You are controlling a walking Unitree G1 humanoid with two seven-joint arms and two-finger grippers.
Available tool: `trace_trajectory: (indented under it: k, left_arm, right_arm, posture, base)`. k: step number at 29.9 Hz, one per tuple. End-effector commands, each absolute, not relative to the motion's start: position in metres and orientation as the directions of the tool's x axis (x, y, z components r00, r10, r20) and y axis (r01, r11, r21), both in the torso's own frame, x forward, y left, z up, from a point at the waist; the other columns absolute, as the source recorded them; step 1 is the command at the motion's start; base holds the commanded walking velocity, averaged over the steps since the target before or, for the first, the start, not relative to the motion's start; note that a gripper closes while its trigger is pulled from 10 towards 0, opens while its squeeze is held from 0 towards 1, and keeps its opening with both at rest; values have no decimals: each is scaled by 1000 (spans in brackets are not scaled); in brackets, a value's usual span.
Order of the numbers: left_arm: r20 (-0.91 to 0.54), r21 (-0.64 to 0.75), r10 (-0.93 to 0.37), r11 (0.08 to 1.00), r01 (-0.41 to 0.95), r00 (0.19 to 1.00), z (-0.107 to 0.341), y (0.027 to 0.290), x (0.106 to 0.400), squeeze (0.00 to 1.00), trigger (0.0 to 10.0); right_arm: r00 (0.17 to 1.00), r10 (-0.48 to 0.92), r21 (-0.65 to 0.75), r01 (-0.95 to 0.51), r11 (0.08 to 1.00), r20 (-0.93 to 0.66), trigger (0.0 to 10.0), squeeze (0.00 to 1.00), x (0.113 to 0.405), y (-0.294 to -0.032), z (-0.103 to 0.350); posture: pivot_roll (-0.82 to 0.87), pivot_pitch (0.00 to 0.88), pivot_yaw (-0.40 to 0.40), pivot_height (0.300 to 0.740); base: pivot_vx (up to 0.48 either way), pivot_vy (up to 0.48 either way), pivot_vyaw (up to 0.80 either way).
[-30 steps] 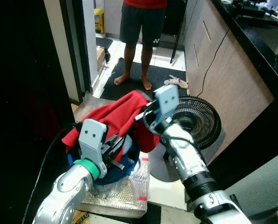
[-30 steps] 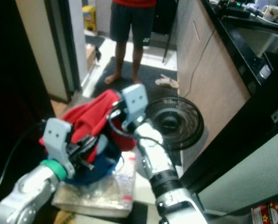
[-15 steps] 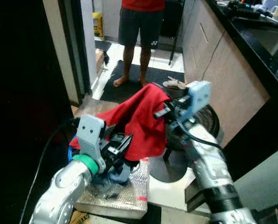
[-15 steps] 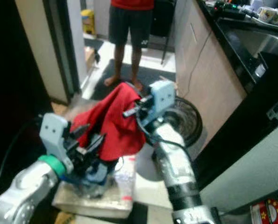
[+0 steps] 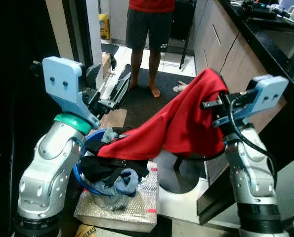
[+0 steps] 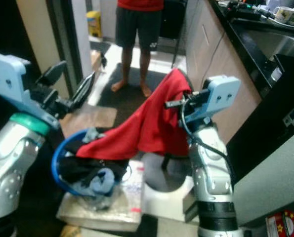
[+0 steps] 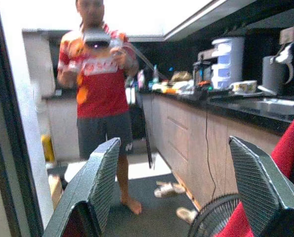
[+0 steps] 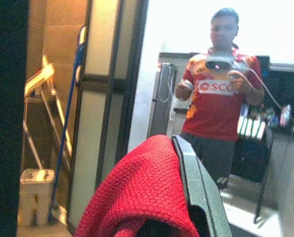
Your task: Clothes washing
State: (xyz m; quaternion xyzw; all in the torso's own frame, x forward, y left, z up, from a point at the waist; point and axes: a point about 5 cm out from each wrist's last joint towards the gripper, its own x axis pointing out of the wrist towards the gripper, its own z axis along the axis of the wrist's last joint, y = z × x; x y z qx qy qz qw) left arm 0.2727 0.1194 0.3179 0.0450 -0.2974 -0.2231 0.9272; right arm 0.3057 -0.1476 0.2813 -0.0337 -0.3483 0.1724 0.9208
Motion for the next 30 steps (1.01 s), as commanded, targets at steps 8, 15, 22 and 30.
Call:
trace_trajectory:
  k: [8, 15, 22, 30]
  left_arm:
    - [566, 297, -481, 877, 379, 669, 332, 104, 264, 0, 10000]
    - [537, 208, -433, 900, 384, 724, 317, 109, 268, 0, 10000]
    - [551, 187, -410, 909, 372, 727, 322, 108, 274, 0, 10000]
    - [522, 169, -408, 910, 378, 749, 312, 107, 274, 0, 10000]
  right_arm:
    - [775, 408, -225, -340, 913, 482, 10000, 0, 304, -137, 233]
    - [792, 288, -93, -284, 954, 538, 10000, 0, 309, -149, 251]
    - [762, 232, -35, -266, 963, 605, 10000, 0, 314, -148, 271]
    - [769, 224, -13, -269, 963, 598, 10000, 0, 314, -148, 269]
  posture:
    - [55, 39, -6, 740]
    - [55, 28, -8, 740]
    - [58, 17, -9, 740]
    - [60, 22, -9, 740]
  base:
    - [0, 0, 0]
    - [0, 0, 0]
    - [0, 0, -343]
    - [0, 0, -800]
